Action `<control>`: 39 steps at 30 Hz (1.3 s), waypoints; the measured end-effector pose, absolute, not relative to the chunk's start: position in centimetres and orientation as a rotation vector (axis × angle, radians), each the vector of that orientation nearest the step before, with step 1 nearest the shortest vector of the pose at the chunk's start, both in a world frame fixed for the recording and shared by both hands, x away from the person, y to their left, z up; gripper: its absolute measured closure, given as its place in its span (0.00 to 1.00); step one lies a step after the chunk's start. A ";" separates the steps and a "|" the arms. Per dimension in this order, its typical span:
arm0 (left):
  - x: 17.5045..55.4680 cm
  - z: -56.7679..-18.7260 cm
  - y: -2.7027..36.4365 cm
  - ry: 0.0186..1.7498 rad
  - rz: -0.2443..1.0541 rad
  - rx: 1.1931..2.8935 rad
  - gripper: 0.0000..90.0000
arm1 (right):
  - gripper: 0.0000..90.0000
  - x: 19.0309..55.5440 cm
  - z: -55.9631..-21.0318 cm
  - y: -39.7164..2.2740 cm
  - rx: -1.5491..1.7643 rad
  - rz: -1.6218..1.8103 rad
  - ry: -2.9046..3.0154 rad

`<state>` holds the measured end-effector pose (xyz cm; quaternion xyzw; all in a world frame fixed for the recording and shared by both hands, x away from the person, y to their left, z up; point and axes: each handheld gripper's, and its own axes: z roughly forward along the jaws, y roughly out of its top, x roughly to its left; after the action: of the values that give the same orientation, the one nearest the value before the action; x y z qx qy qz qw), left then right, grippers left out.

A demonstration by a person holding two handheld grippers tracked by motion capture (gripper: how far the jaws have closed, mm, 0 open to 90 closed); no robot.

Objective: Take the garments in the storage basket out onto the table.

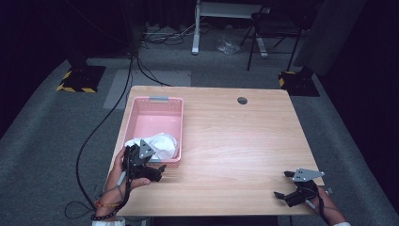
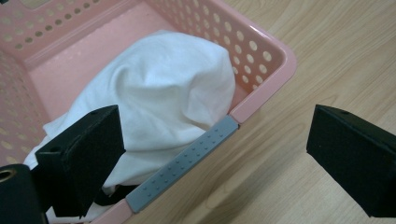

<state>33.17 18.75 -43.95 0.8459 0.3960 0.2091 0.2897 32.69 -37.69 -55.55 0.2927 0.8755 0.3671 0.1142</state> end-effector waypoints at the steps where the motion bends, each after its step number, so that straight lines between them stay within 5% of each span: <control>1: 33.2 -43.9 18.7 1.059 0.563 2.256 0.04 | 0.00 32.7 -55.5 -37.7 0.858 1.077 2.567; 39: 38.7 -44.8 18.4 1.076 0.566 2.371 0.03 | 0.00 32.7 -55.5 -37.7 0.858 1.076 2.566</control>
<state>38.67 18.36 -44.83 0.8646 0.3925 0.2063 0.2363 32.68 -37.69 -55.55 0.2928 0.8754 0.3672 0.1144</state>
